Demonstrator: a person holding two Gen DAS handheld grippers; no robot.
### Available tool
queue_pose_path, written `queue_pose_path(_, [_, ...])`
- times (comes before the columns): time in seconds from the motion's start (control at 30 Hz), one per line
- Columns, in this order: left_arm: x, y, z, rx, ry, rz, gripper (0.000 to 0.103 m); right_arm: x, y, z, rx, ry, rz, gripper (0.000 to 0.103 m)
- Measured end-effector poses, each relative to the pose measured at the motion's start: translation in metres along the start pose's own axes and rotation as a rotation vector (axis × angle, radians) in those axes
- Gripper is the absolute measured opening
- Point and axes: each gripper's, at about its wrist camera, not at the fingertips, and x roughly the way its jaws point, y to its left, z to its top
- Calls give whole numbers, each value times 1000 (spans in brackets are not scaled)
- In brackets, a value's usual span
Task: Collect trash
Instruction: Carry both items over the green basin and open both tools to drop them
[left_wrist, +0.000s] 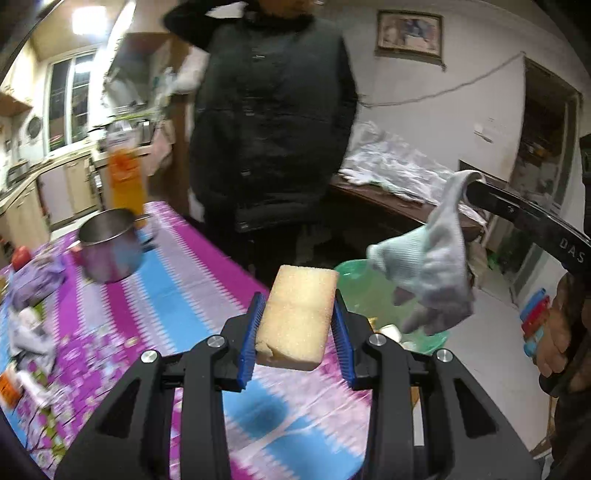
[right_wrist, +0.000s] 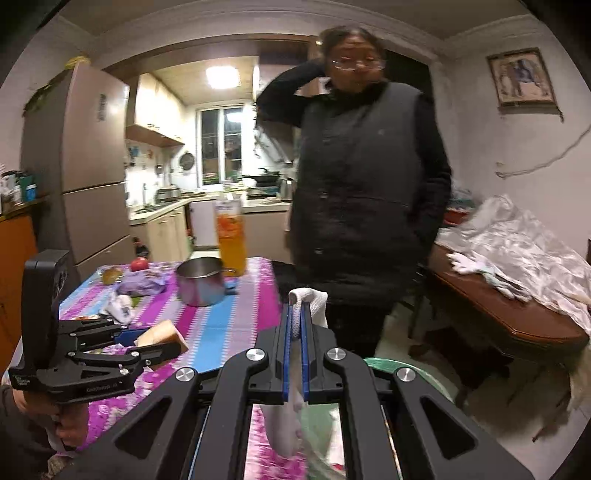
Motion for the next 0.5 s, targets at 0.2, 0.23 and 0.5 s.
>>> queue_pose_path(0.2, [47, -45, 9, 46, 41, -66, 34, 16, -48, -9, 46, 58, -65, 5])
queue_pose_path(0.23, [54, -51, 10, 50, 47, -71, 34, 19, -58, -13, 56, 70, -77, 5])
queue_pose_path(0.5, [107, -78, 5, 55, 98, -107, 34, 45, -100, -40, 114, 153, -117, 5])
